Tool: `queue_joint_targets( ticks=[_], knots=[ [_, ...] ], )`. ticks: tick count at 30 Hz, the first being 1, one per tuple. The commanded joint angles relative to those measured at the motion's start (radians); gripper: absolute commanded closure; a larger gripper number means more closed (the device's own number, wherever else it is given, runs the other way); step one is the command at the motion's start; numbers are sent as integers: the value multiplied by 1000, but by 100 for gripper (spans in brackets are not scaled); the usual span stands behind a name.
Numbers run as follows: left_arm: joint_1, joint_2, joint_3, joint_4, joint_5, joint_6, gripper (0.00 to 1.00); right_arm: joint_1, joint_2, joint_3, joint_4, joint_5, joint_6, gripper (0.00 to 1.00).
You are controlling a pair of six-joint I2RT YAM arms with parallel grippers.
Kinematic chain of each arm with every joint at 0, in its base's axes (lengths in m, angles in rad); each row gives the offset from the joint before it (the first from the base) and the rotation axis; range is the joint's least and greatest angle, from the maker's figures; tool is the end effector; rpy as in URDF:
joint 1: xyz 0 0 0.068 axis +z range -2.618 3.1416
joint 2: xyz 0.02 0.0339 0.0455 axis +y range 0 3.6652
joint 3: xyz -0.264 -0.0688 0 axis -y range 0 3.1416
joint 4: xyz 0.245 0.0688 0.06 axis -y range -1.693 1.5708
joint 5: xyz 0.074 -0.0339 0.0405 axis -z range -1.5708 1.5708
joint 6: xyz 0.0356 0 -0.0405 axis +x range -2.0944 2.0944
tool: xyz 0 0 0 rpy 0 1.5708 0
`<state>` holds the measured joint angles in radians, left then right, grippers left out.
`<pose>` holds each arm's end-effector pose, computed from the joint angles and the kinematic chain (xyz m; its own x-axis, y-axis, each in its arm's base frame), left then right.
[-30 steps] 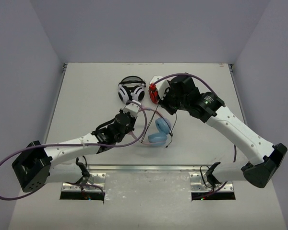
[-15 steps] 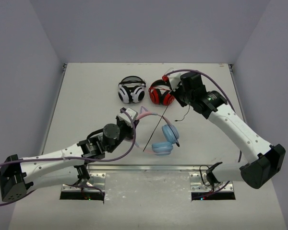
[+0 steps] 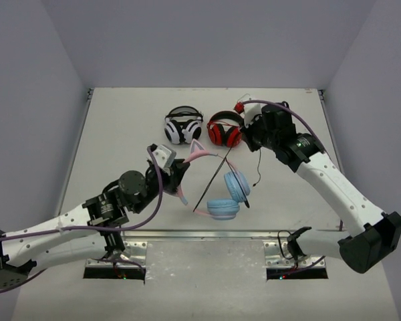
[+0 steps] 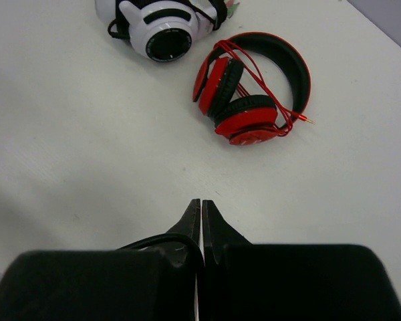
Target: Wrap the headphones
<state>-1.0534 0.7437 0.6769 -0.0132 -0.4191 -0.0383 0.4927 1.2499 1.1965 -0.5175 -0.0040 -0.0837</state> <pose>0.1018 -0.1496 0.3272 -0.0622 0.0386 -0.9973 0.5913 0.8064 -0.0057 0.2438 0.1311 0.3516 -0.4347 -0.3282 -0.8386 -0.5141 0.8550 -0.0682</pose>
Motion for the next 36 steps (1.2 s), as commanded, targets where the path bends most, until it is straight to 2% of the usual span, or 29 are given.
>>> queue_joint_targets(
  ticks=[1, 5, 9, 12, 14, 16, 18, 20, 23, 32, 36],
  knots=[
    [-17, -56, 116, 50, 51, -54, 100, -22, -47, -47, 146, -100, 70, 99],
    [-17, -55, 213, 87, 0, -90, 100, -23, -92, -144, 282, -308, 180, 96],
    [-17, -29, 335, 137, -50, -153, 100, -23, -109, -274, 562, -548, 369, 93],
    [-17, -1, 403, 202, -43, -195, 100, -22, -92, -333, 741, -647, 510, 94],
    [-17, 29, 449, 208, -70, -233, 100, -22, -78, -347, 804, -682, 605, 99],
    [-16, 49, 508, 211, -122, -261, 100, -14, -52, -360, 878, -715, 663, 99],
    [-17, 81, 549, 203, -167, -267, 99, 4, -44, -396, 947, -708, 682, 99],
    [-17, 115, 613, 170, -285, -278, 100, 20, -38, -420, 971, -697, 687, 99],
    [-17, 154, 670, 136, -358, -265, 100, 30, -38, -442, 979, -688, 684, 99],
    [-17, 206, 713, 139, -533, -195, 100, 60, -95, -503, 982, -659, 668, 99],
    [-17, 240, 740, 128, -653, -183, 100, 95, -130, -541, 1002, -633, 667, 99]
  ],
)
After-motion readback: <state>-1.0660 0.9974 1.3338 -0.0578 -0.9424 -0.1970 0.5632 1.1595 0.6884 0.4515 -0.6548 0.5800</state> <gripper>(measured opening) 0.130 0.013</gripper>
